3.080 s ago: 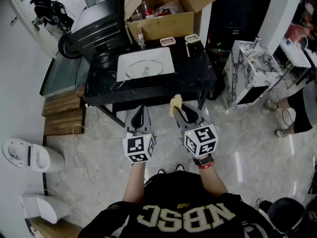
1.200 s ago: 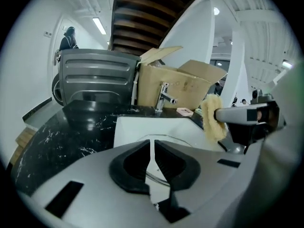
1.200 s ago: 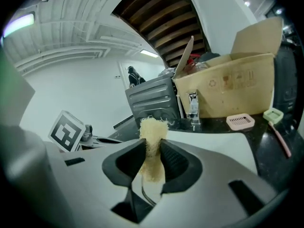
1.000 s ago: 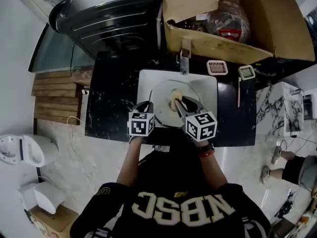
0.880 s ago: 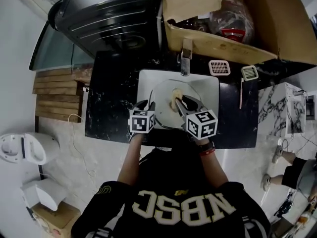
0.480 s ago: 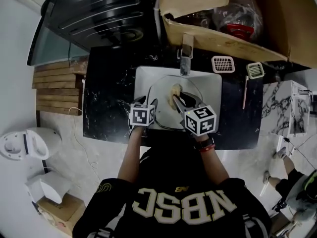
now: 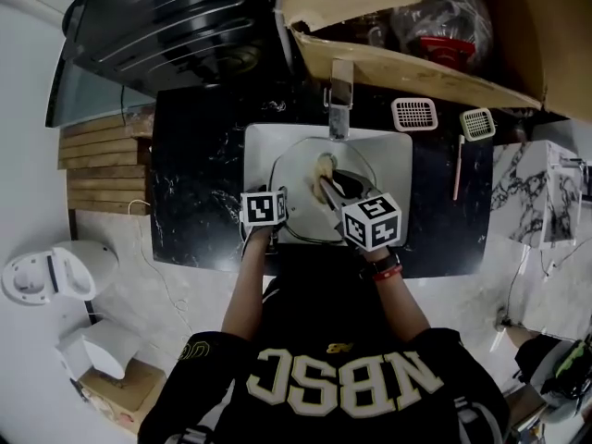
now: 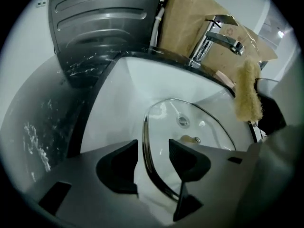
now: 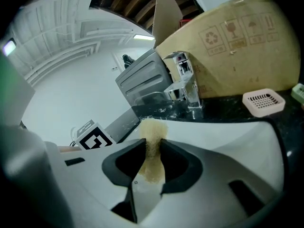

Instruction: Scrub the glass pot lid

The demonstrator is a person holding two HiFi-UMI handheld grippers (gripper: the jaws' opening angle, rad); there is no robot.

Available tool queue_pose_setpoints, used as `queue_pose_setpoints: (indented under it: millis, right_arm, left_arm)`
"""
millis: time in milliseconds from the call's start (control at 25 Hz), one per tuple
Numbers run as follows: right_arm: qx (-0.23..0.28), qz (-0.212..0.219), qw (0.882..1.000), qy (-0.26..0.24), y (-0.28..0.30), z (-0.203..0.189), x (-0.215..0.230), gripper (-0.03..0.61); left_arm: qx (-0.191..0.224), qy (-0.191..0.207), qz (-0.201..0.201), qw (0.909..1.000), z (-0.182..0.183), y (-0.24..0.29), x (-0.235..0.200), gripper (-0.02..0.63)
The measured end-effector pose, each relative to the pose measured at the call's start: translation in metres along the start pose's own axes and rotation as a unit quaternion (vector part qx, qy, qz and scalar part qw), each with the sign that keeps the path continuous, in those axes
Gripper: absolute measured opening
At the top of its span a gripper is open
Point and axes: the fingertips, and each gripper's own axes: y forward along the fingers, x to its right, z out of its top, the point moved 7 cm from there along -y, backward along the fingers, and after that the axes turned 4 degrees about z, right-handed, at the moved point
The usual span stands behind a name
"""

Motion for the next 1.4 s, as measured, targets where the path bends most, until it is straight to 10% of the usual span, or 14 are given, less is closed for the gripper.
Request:
queue_pose_setpoints:
  millis: [440,1040,1400]
  right_arm:
    - [-0.036,0.005,0.999,0.003,0.027,-0.022,0.02,0.103]
    - [-0.1,0.088,0.981,-0.142,0.125,-0.038,0.001,0.097]
    - [-0.113,0.062,0.978,-0.166,0.15,-0.049,0.006,0.087]
  left_arm:
    - [-0.022,-0.121,-0.099,0.9875,-0.005,-0.002,-0.006,0.086]
    - [-0.014,-0.138,-0.115,0.9837,-0.008,-0.006,-0.006,0.08]
    - [-0.018,-0.124,-0.109,0.9862,-0.01,-0.007,-0.006,0.081]
